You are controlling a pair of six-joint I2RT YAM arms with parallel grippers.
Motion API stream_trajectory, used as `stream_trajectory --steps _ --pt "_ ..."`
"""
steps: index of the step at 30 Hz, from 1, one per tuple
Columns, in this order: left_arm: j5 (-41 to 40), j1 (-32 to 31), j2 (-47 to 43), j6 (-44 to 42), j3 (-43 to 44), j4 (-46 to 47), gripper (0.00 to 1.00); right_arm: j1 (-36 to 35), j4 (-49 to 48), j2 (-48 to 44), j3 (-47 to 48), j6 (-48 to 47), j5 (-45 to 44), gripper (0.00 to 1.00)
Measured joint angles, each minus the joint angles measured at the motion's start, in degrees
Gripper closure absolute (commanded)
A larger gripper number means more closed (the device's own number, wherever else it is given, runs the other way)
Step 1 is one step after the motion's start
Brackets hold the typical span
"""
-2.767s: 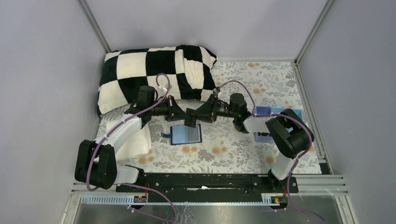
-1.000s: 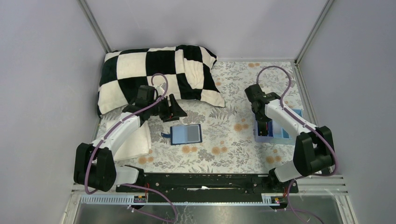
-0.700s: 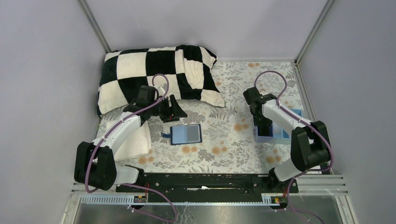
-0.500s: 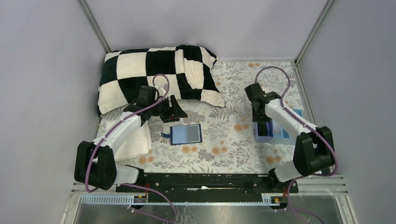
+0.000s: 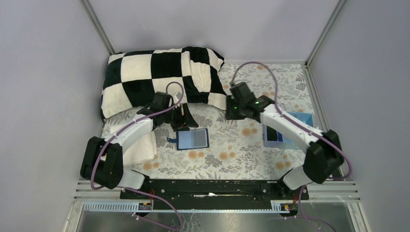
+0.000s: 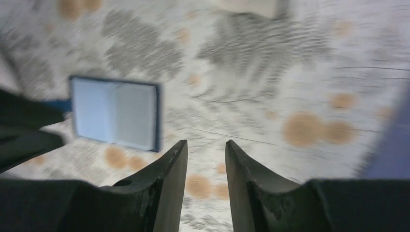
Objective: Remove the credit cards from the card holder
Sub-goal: Place the credit card in the storage box, then remove the credit card from the card holder.
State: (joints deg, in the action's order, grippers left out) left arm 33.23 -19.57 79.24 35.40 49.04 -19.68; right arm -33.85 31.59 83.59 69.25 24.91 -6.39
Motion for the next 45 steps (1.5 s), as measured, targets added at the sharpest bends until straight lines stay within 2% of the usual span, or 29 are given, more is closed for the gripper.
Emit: stream_trajectory --steps 3,7,16,24,45 --pt "-1.16 -0.28 1.60 0.94 -0.20 0.11 0.38 -4.55 -6.58 5.14 -1.40 3.63 6.62 0.60" --pt "-2.43 -0.28 2.97 1.55 -1.57 0.07 0.38 -6.21 -16.20 9.75 -7.37 9.97 15.76 0.60" --pt "-5.29 -0.13 4.52 2.58 -5.16 0.04 0.39 -7.69 -25.99 15.56 -9.70 16.33 23.58 0.60" --pt "-6.34 1.18 4.81 2.64 -6.45 0.31 0.39 -7.78 -32.57 20.06 -11.39 19.37 26.73 0.61" --pt "-7.80 5.09 4.02 2.60 -7.91 0.07 0.40 -8.59 -36.24 23.32 -12.15 20.96 27.43 0.63"
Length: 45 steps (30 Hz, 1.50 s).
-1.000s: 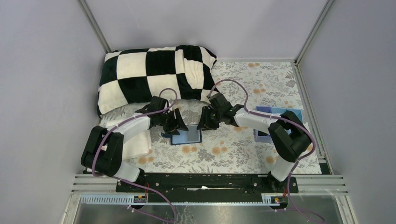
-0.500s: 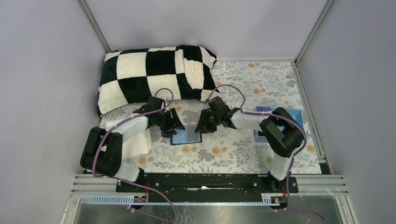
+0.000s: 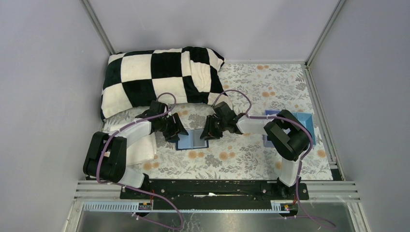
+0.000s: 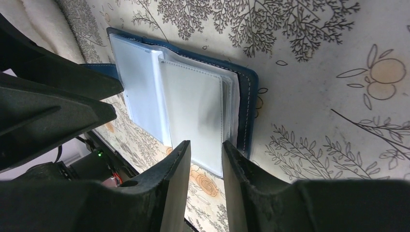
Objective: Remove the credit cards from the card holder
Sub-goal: Remove the credit card from the card holder.
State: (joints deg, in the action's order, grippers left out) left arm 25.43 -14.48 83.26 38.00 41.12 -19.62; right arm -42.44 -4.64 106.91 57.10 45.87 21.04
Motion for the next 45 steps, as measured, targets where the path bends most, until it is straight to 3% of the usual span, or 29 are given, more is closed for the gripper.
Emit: stream_trajectory --steps 25,35,45 --pt "4.15 1.14 3.23 1.33 -2.01 7.67 0.40 -0.07 -7.13 1.49 0.00 4.11 6.36 0.63" --pt "2.99 1.57 2.97 -0.33 -0.46 4.35 0.39 -0.33 -10.54 1.49 0.02 5.44 8.90 0.63" --pt "0.85 11.69 -3.04 -5.73 7.30 -4.63 0.38 -2.71 -9.75 4.52 5.86 4.74 10.14 0.63"
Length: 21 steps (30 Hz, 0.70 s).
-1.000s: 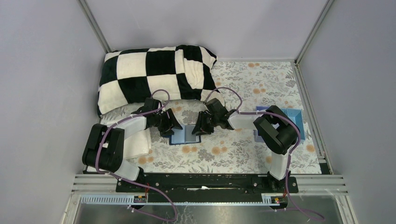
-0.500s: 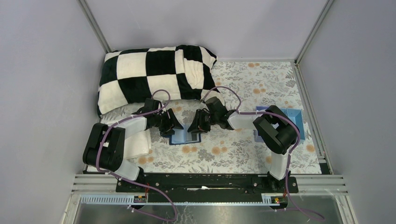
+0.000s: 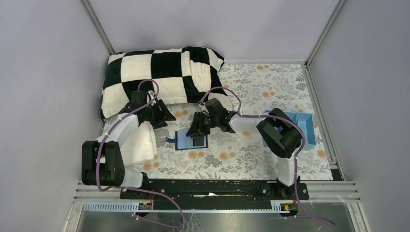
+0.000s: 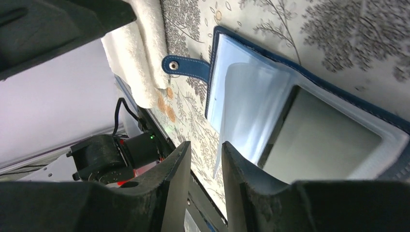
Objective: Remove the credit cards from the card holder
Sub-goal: Remove the credit card from the card holder.
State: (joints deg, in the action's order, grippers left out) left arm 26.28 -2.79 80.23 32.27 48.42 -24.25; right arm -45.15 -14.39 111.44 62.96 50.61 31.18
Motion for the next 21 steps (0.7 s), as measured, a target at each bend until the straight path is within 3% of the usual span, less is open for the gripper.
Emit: stream_trajectory --steps 12,21 --pt "4.42 0.57 -4.11 1.18 -2.62 0.13 0.37 -1.97 4.42 9.99 9.42 -1.51 0.61 0.56" --pt "8.41 0.39 -4.15 1.62 -4.04 1.16 0.37 -0.85 5.53 3.45 5.16 -2.99 -0.81 0.55"
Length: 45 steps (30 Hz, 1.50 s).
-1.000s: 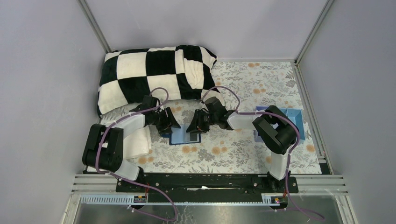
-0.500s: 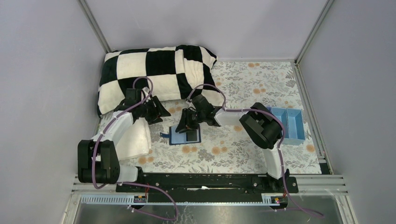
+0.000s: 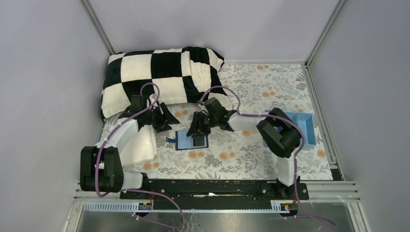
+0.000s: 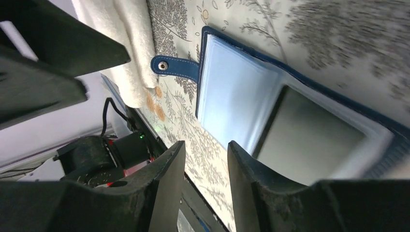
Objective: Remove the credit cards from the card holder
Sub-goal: Remove the credit card from the card holder.
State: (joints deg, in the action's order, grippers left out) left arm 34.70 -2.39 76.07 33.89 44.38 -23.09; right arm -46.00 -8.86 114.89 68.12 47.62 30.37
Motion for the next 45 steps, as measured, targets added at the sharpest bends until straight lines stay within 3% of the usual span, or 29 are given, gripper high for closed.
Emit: stream_trajectory --steps 6,15,28,45 --pt "0.04 -5.51 0.00 0.57 0.00 0.72 0.37 4.98 -2.34 -9.62 -9.38 0.17 -2.40 0.58" --pt "0.44 -14.95 3.34 5.18 -2.73 7.56 0.38 6.19 -3.15 -10.27 -14.88 1.62 -3.39 0.60" --pt "0.09 -16.46 9.75 5.62 -3.28 11.34 0.39 6.19 -3.98 -8.83 -14.88 1.77 -3.34 0.61" --pt "-1.60 -16.65 12.96 5.11 -4.42 12.46 0.62 6.19 -6.69 -6.05 -14.91 2.40 -2.67 0.64"
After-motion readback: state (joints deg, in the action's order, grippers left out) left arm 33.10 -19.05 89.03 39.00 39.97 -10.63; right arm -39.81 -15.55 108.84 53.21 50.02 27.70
